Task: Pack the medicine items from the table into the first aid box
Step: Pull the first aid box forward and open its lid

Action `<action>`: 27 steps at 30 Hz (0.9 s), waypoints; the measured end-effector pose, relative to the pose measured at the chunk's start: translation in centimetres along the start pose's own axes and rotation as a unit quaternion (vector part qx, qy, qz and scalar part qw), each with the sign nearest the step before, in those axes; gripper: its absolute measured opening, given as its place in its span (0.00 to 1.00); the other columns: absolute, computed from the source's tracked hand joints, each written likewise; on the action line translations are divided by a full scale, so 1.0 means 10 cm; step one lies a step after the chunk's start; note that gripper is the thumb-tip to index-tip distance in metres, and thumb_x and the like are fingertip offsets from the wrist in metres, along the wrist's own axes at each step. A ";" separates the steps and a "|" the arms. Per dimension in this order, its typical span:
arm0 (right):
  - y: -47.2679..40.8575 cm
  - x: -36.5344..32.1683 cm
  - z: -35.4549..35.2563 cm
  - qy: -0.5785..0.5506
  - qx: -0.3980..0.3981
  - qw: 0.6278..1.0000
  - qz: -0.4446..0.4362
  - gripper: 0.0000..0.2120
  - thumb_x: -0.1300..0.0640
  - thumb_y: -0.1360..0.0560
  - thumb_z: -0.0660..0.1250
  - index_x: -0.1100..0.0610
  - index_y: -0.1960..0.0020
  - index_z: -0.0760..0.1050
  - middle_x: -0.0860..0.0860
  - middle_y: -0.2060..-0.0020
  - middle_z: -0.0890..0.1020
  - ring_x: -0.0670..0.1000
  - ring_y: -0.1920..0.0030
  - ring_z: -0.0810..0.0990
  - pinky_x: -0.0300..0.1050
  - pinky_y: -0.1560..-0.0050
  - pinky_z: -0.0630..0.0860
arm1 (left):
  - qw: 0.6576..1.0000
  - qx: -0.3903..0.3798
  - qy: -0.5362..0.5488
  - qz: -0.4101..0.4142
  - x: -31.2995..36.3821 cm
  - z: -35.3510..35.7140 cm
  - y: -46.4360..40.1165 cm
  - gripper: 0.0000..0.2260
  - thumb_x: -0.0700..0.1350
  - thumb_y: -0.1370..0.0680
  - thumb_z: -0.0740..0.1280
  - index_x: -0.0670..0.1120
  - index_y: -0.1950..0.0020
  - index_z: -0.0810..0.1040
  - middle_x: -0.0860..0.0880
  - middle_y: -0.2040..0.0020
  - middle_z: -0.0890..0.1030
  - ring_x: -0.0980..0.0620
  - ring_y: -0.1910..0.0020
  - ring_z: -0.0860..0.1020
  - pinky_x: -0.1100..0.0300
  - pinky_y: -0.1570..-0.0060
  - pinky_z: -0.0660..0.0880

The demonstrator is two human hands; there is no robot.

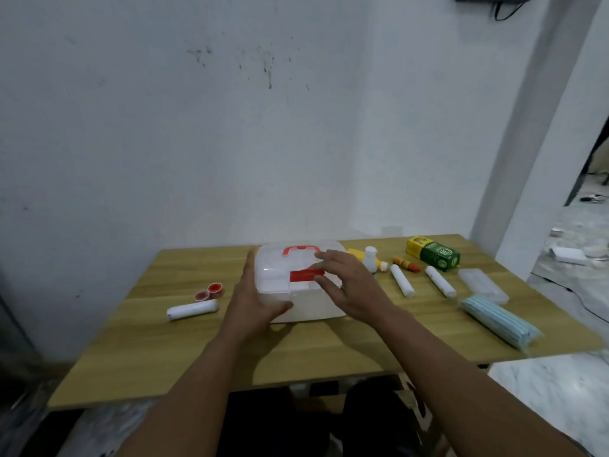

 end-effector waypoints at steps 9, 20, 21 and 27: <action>-0.95 0.18 -0.40 -0.106 -0.009 0.983 0.149 0.08 0.52 0.20 0.68 0.53 0.44 0.82 0.48 0.51 0.86 0.48 0.49 0.84 0.45 0.45 0.78 | 0.998 -0.041 0.001 -0.050 -0.17 0.06 -0.16 0.66 0.62 0.42 0.83 0.56 0.16 0.43 0.53 0.19 0.59 0.50 0.23 0.62 0.51 0.30 0.66; -1.68 0.99 -0.15 0.004 0.032 0.943 0.332 0.28 0.32 0.25 0.64 0.56 0.45 0.81 0.52 0.49 0.84 0.55 0.49 0.82 0.48 0.51 0.77 | 0.999 -0.022 0.002 -0.029 -0.16 0.04 -0.37 0.43 0.67 0.40 0.80 0.65 0.29 0.66 0.68 0.38 0.73 0.63 0.41 0.73 0.62 0.48 0.75; -1.66 1.07 -0.04 0.007 0.018 0.937 0.348 0.32 0.29 0.26 0.62 0.56 0.41 0.79 0.54 0.44 0.82 0.57 0.45 0.81 0.50 0.47 0.77 | 0.999 -0.020 0.001 -0.026 -0.14 0.04 -0.37 0.41 0.66 0.39 0.80 0.67 0.30 0.65 0.70 0.39 0.72 0.65 0.42 0.73 0.64 0.49 0.74; -1.53 1.37 0.34 -0.042 -0.066 0.898 0.433 0.46 0.29 0.28 0.64 0.56 0.22 0.57 0.61 0.29 0.64 0.64 0.33 0.73 0.57 0.36 0.72 | 1.000 0.002 -0.017 -0.019 -0.11 0.01 -0.32 0.39 0.63 0.38 0.81 0.69 0.31 0.65 0.73 0.40 0.71 0.71 0.43 0.71 0.69 0.52 0.72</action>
Point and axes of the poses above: each hand's wrist, its own y-axis away from the middle knuckle, its own z-axis out of the palm, x = y × z, the point moved 7 cm from there along -y, towards the middle knuckle
